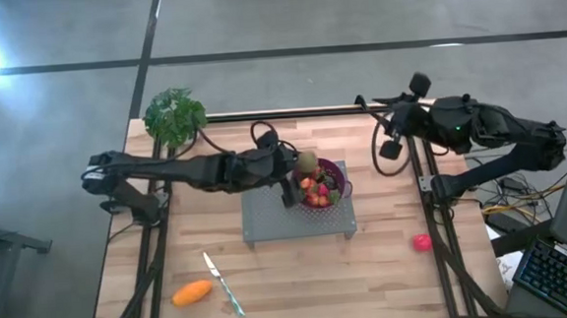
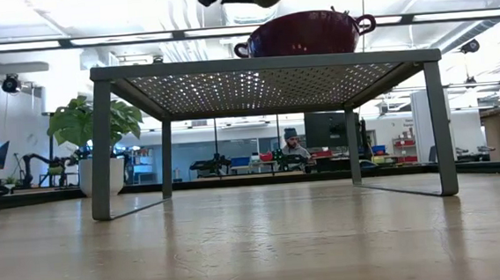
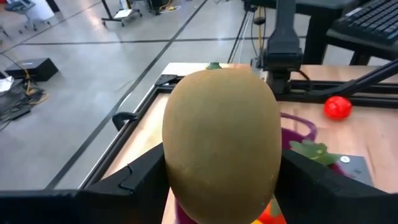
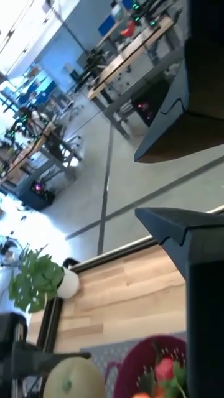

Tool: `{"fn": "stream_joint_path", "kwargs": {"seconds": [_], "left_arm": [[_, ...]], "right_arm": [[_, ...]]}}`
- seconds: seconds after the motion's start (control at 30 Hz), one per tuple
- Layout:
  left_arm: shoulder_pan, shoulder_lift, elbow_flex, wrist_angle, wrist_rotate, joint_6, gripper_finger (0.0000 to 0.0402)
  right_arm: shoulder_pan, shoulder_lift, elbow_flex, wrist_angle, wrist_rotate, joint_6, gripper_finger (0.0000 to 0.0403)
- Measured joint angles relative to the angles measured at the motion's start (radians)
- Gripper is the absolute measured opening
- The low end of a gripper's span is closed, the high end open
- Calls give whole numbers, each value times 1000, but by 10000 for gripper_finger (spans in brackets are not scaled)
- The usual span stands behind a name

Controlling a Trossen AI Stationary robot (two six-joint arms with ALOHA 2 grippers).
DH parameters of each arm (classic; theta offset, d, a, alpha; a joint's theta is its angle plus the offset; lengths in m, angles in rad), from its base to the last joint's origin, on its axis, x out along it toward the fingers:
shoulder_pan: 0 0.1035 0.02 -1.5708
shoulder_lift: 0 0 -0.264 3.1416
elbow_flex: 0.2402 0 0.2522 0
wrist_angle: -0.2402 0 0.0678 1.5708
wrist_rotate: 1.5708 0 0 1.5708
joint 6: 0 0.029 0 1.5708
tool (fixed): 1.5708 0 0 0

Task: Pick & Place Fruit
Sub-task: Put the kiwi in the purple strainer bowl on the shelf

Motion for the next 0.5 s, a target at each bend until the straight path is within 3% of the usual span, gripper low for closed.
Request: {"fn": "stream_joint_path", "kwargs": {"seconds": [0.3, 0.5], "left_arm": [[34, 28, -8, -22, 50, -6, 246], [35, 58, -13, -23, 52, -25, 246]], "right_arm": [[-127, 2, 0, 5, -147, 4, 156], [-151, 4, 0, 4, -179, 10, 173]]}}
